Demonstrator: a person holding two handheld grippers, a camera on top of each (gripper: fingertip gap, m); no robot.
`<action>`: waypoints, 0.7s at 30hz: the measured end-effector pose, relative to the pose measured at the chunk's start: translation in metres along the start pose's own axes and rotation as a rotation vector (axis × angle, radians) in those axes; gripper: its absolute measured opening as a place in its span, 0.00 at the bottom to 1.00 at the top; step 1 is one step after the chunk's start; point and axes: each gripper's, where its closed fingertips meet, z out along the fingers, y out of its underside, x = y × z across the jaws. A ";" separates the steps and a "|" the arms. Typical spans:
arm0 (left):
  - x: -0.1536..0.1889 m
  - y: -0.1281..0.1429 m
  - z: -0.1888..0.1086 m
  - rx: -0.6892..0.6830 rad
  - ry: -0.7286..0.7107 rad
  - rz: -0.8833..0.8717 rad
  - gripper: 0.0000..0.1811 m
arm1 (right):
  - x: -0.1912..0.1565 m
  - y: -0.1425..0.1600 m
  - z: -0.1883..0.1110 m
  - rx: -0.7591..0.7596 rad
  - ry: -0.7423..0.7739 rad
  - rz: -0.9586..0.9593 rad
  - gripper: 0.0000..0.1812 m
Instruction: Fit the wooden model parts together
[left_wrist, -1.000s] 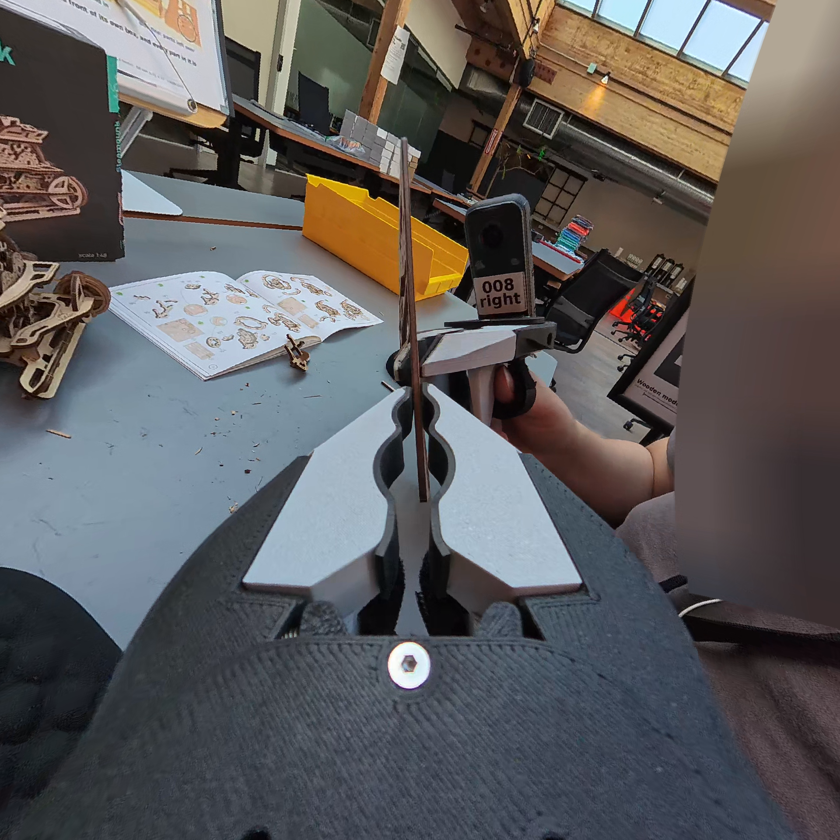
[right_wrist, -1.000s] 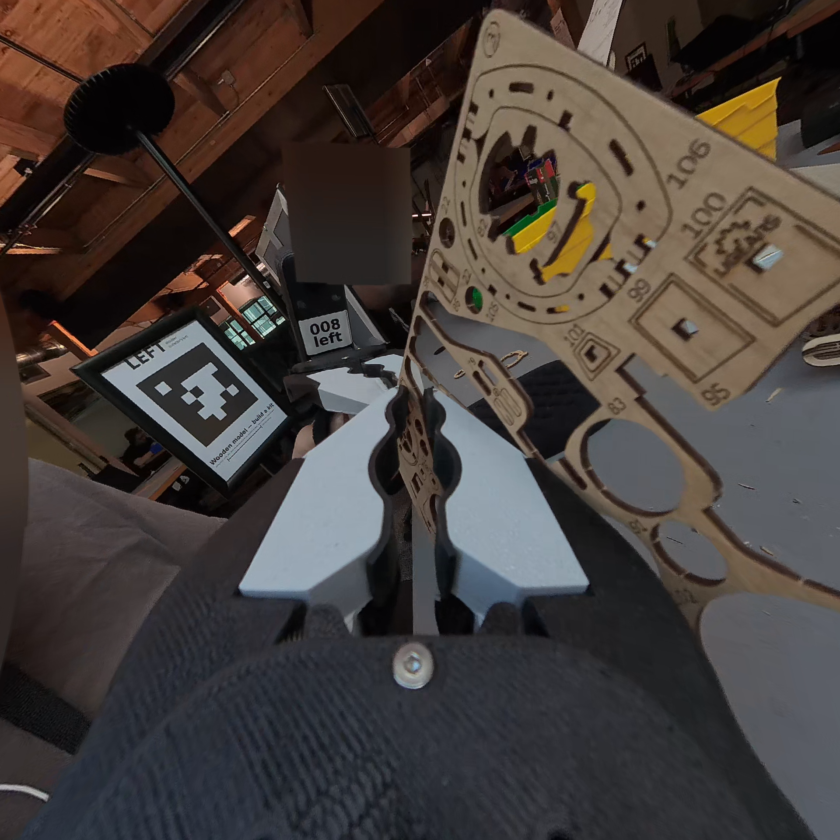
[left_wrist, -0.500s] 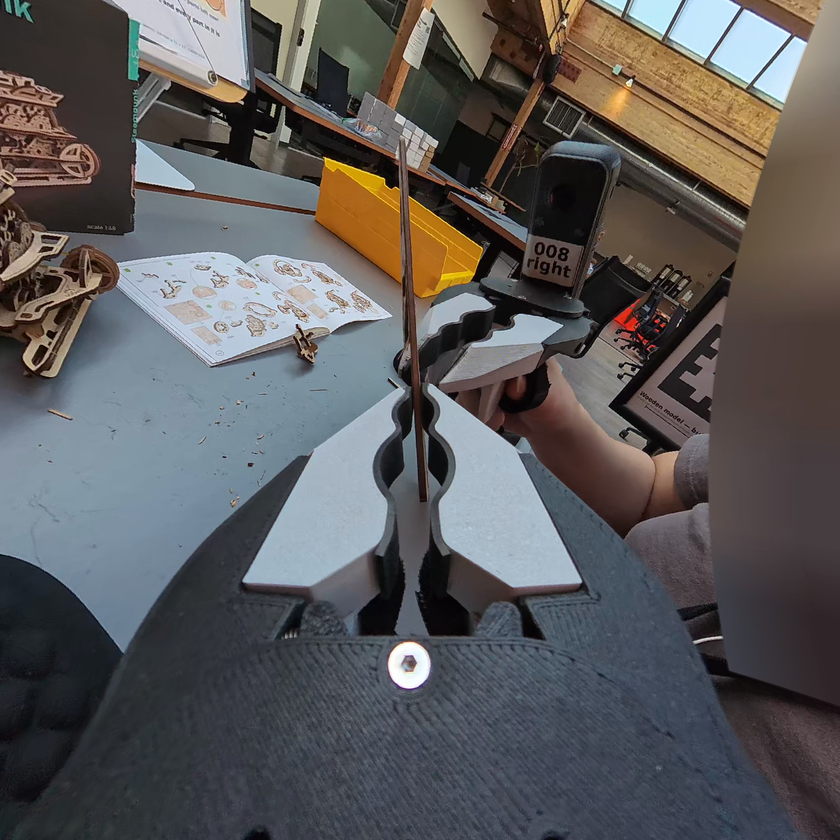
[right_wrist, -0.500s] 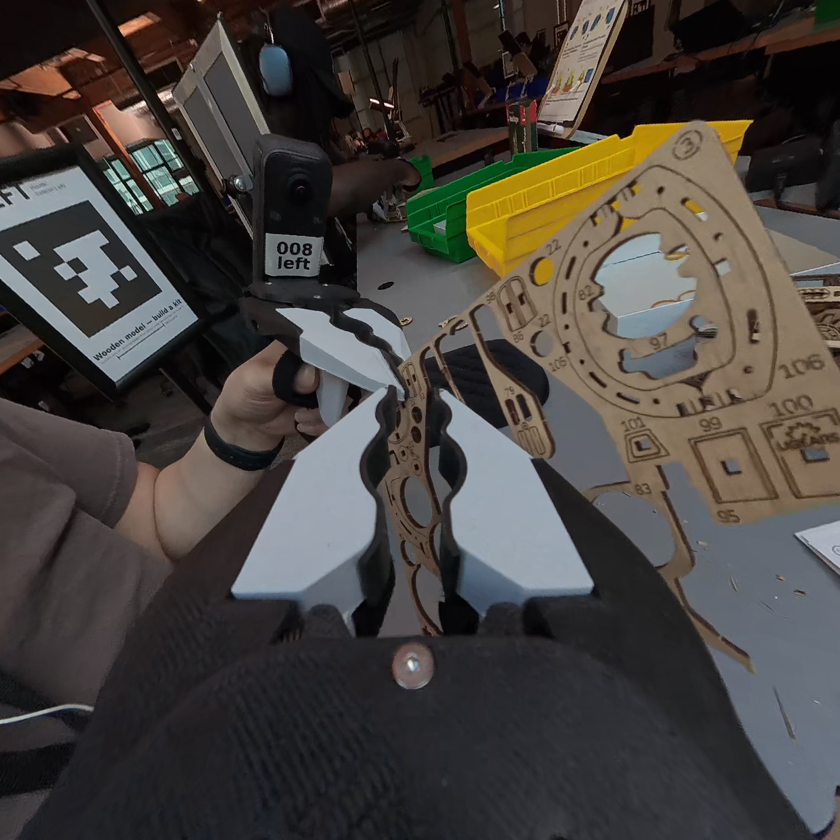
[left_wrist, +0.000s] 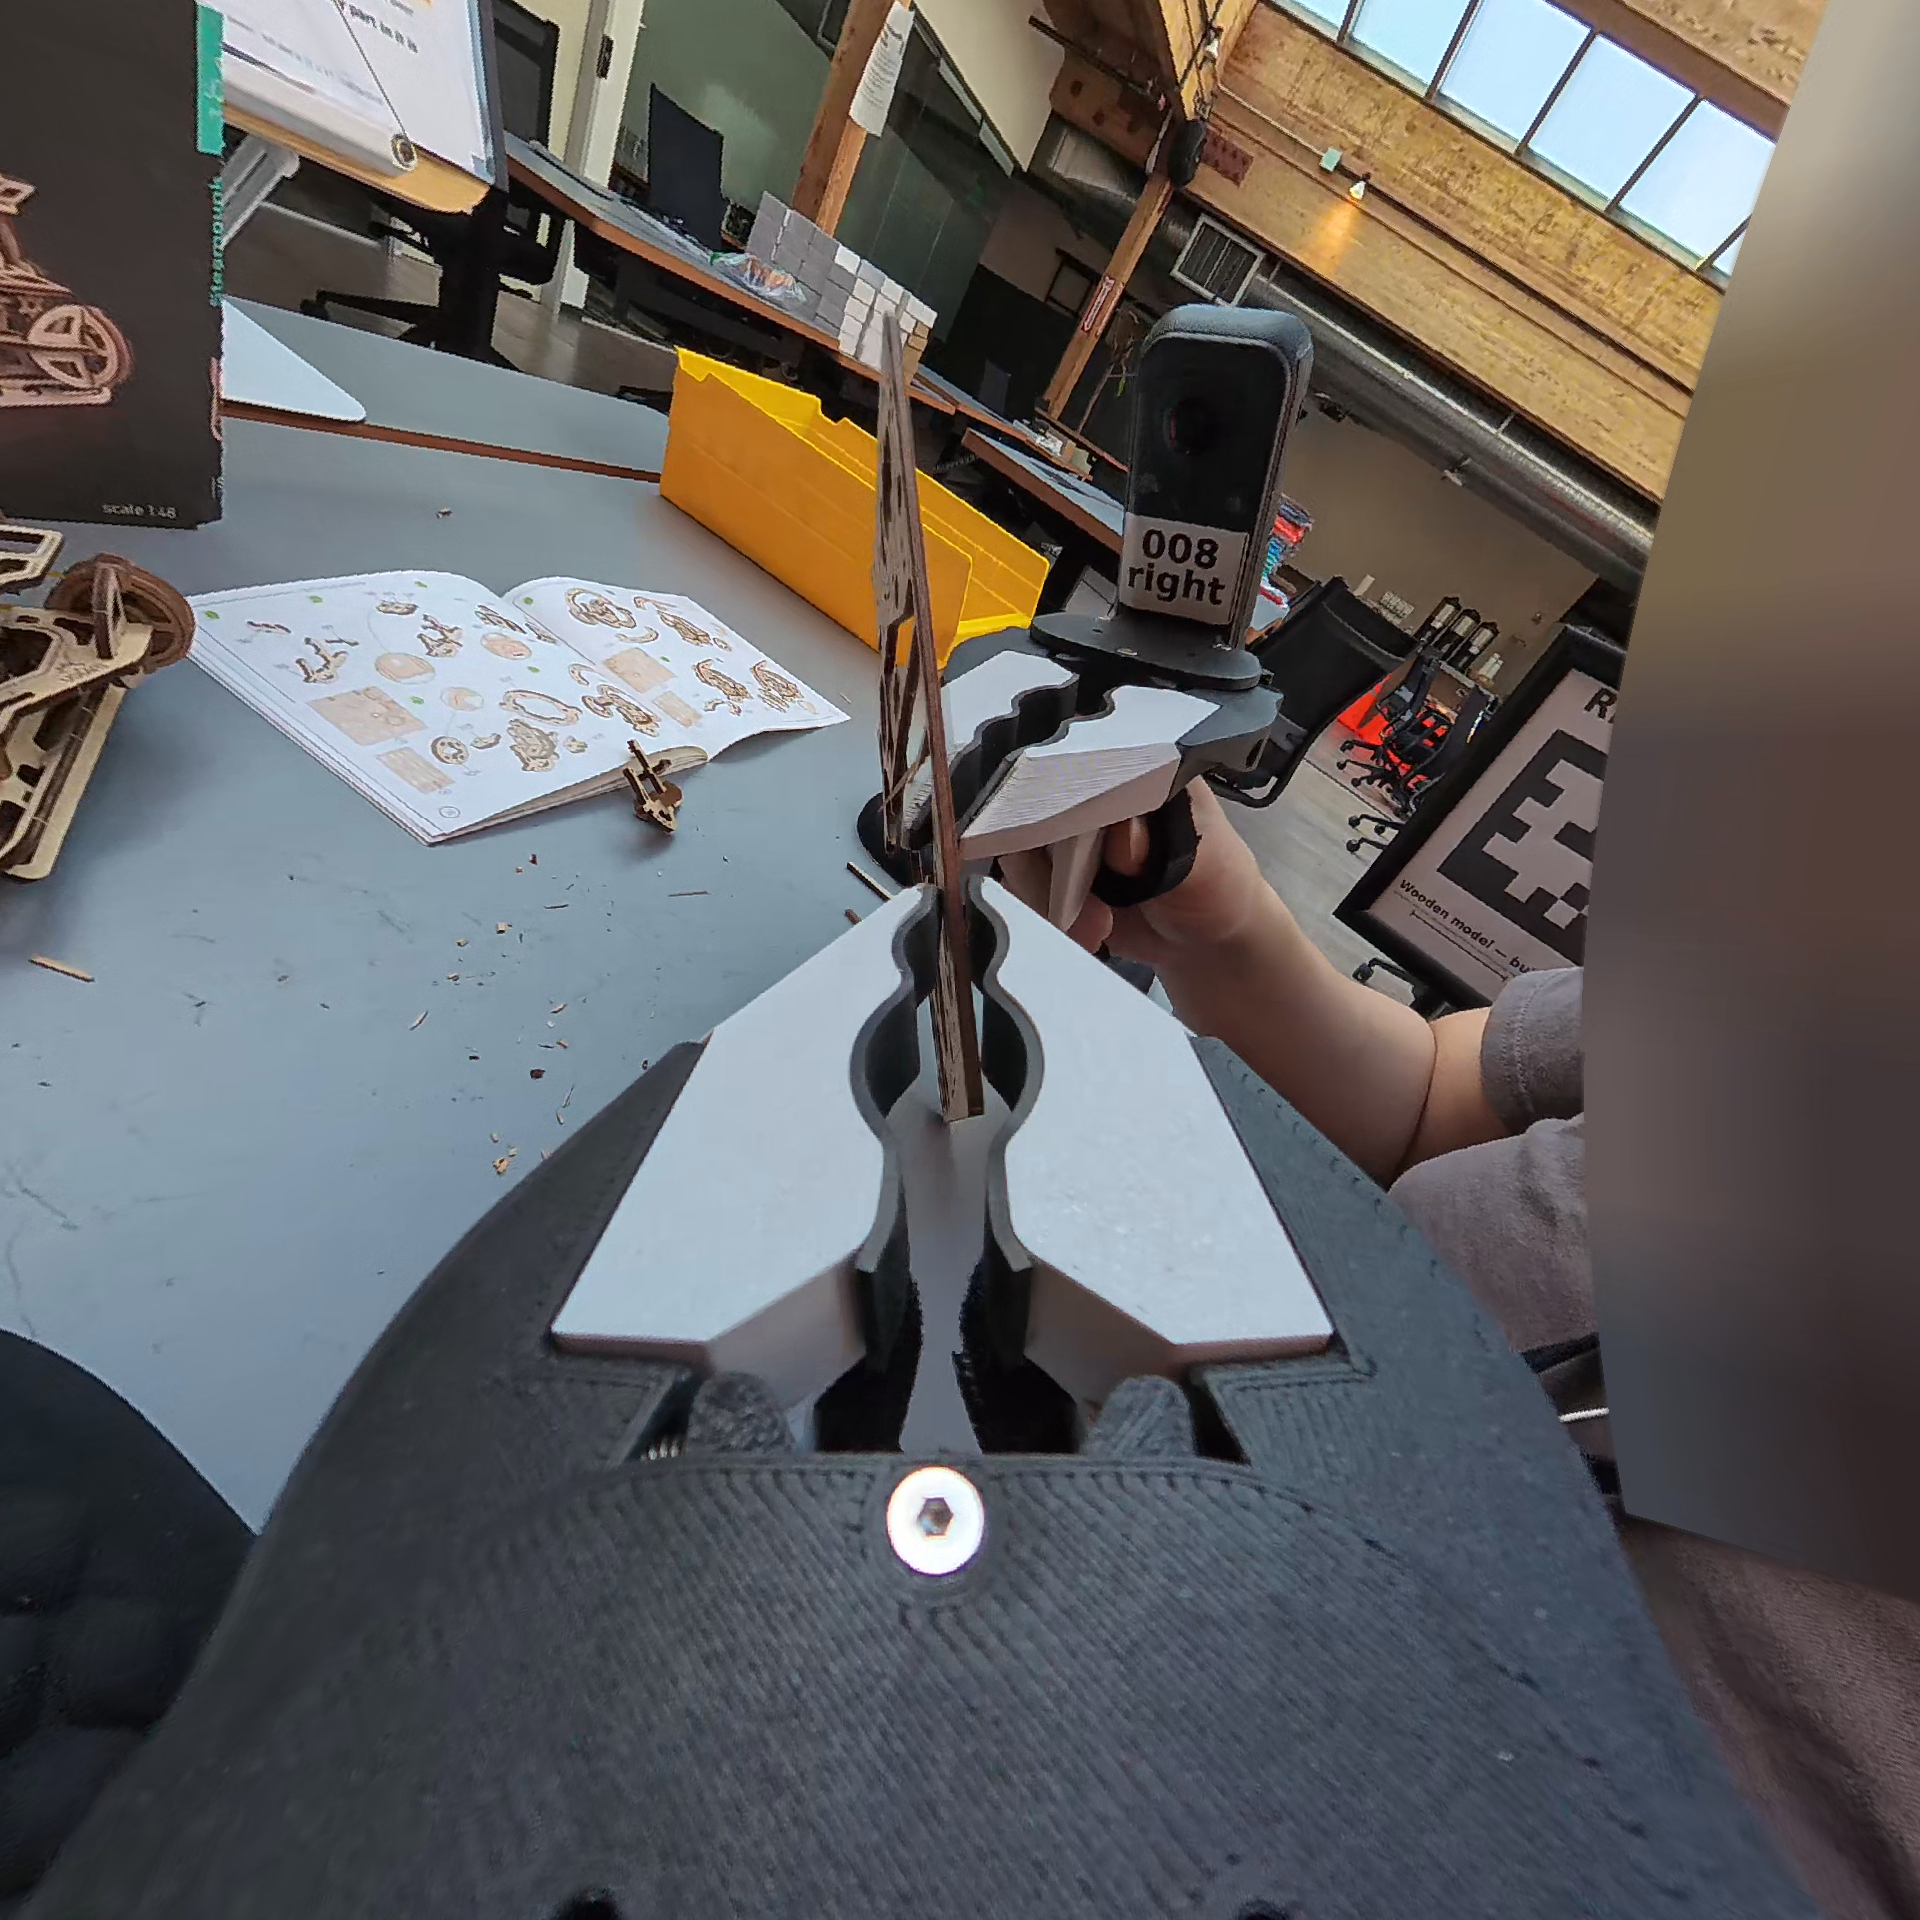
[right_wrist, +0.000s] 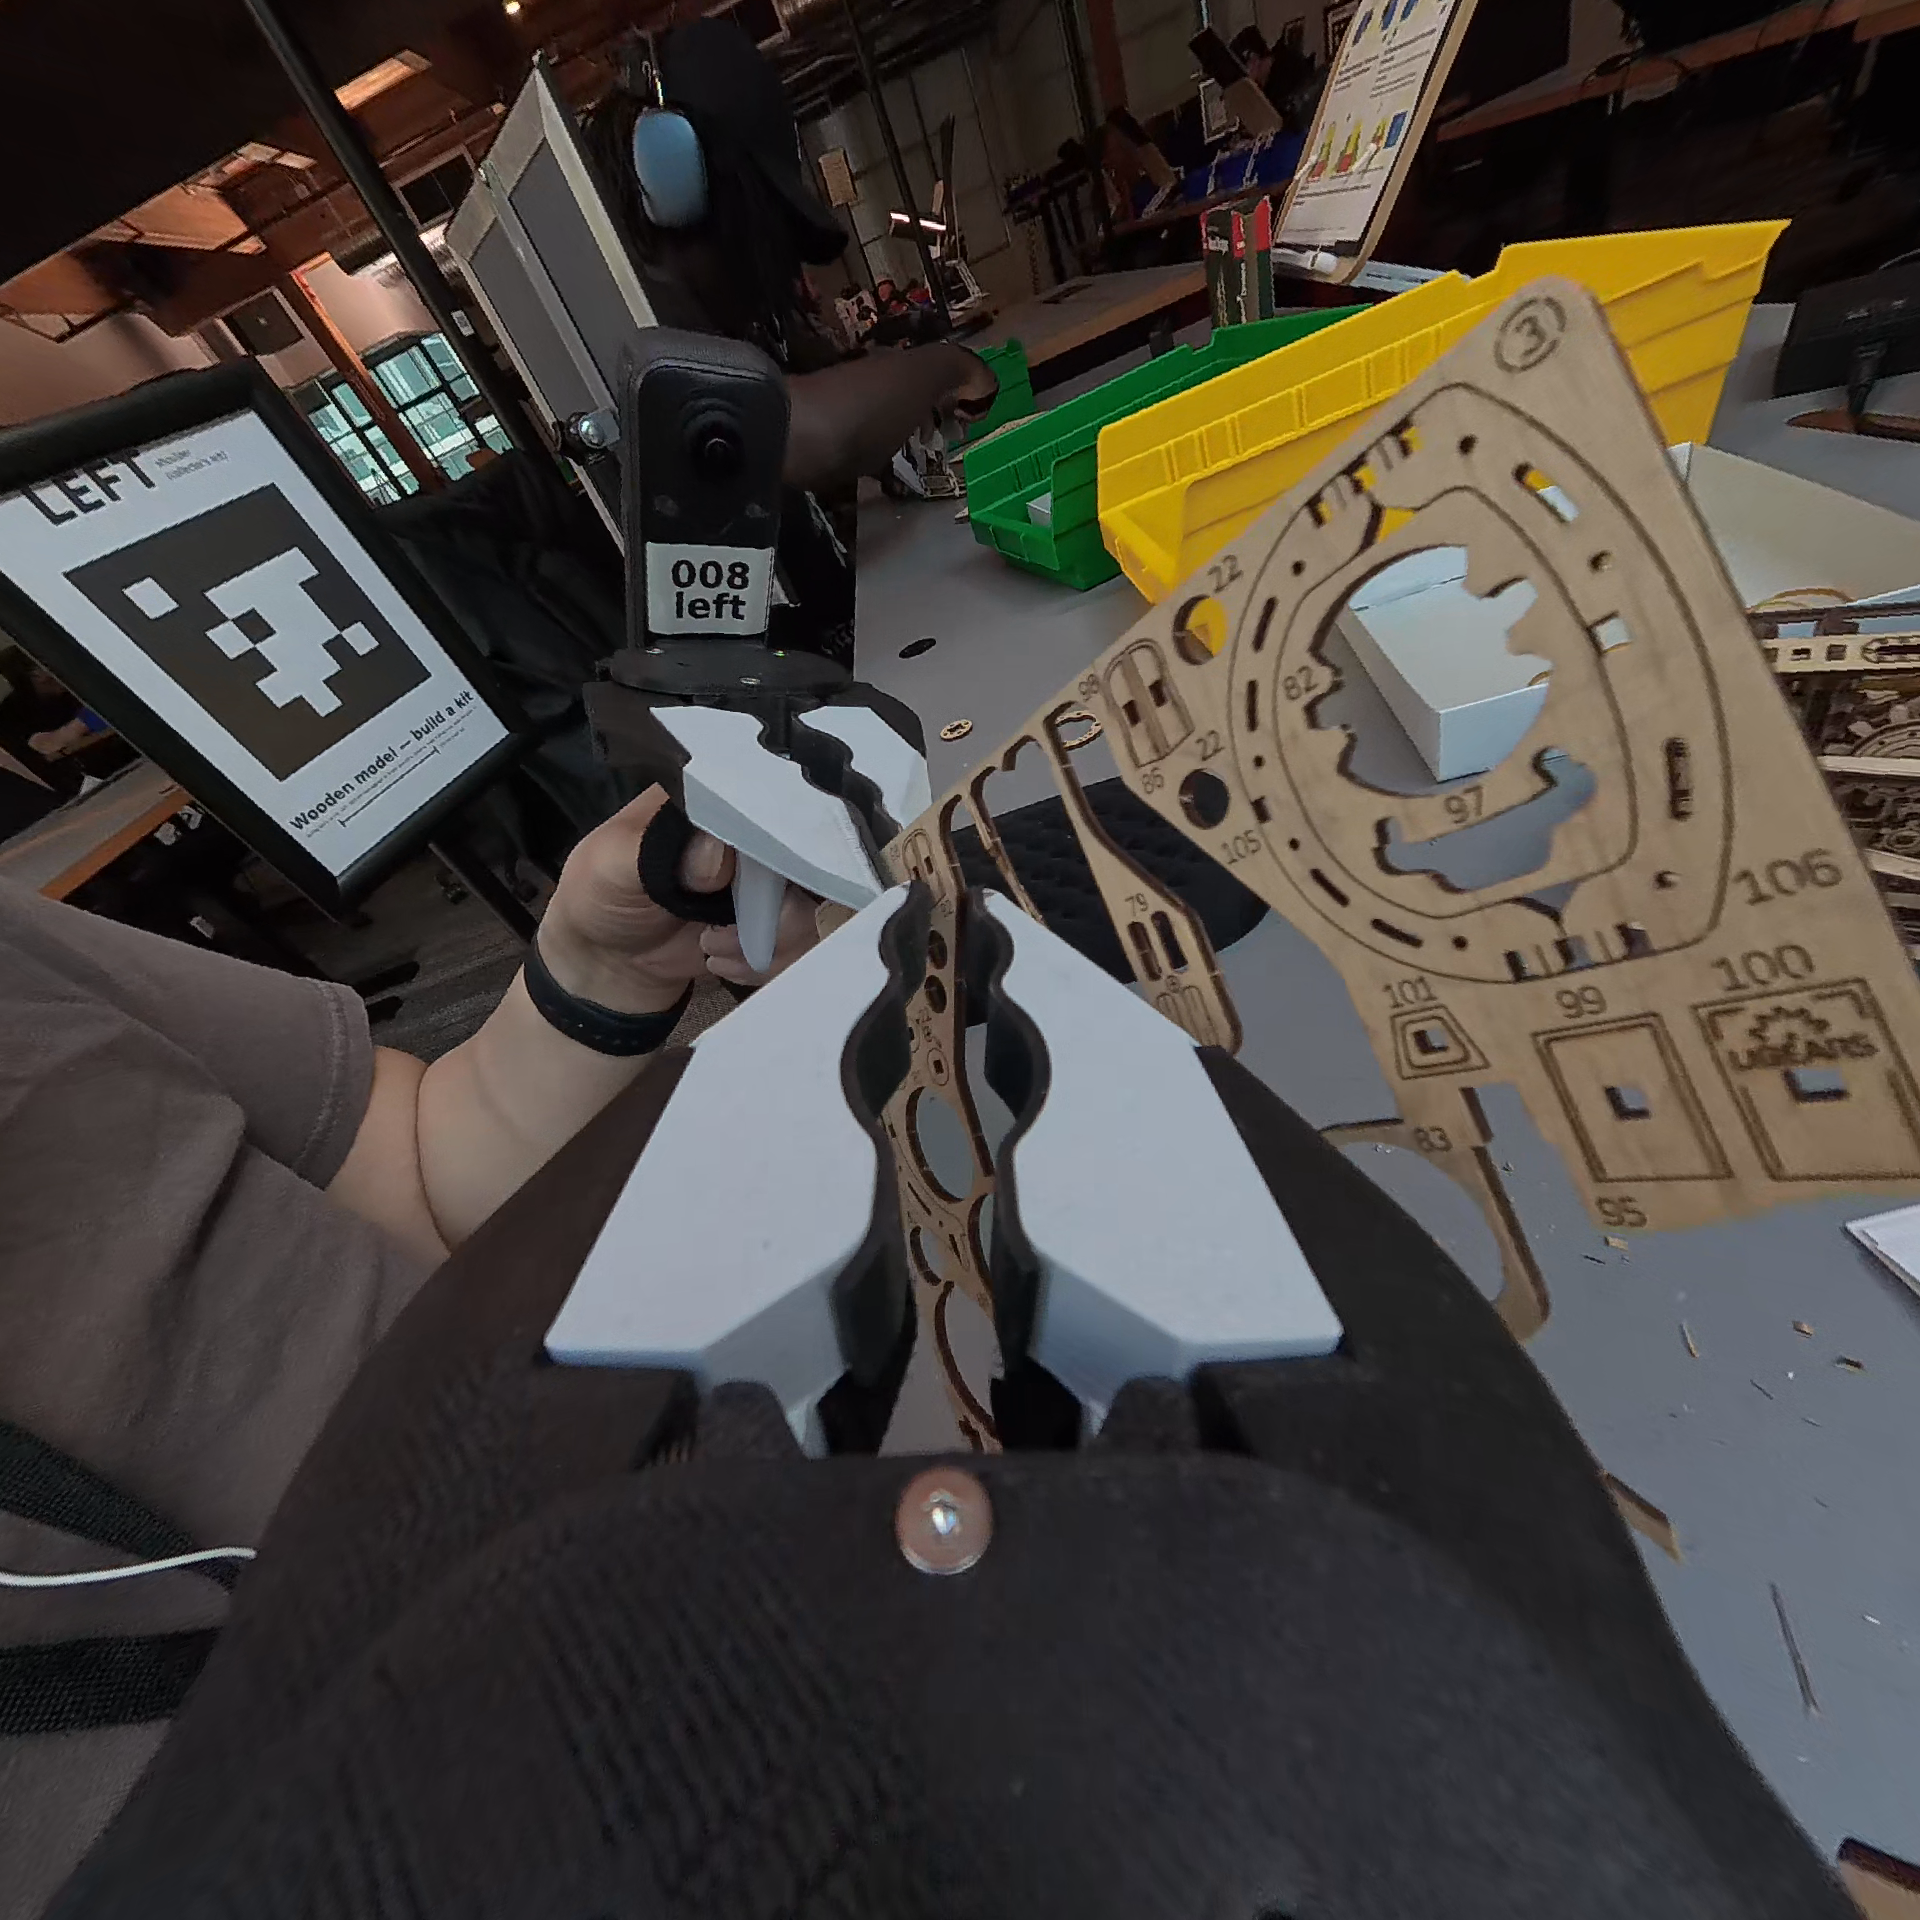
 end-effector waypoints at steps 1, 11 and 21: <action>-0.001 0.000 0.000 0.001 -0.003 -0.006 0.00 | 0.000 -0.001 0.000 -0.002 0.002 -0.012 0.02; -0.007 0.004 0.004 -0.033 -0.072 0.026 0.00 | 0.006 0.004 0.002 -0.031 0.064 -0.018 0.04; -0.006 0.006 0.004 -0.046 -0.093 0.052 0.00 | 0.005 0.006 0.002 -0.065 0.065 -0.002 0.04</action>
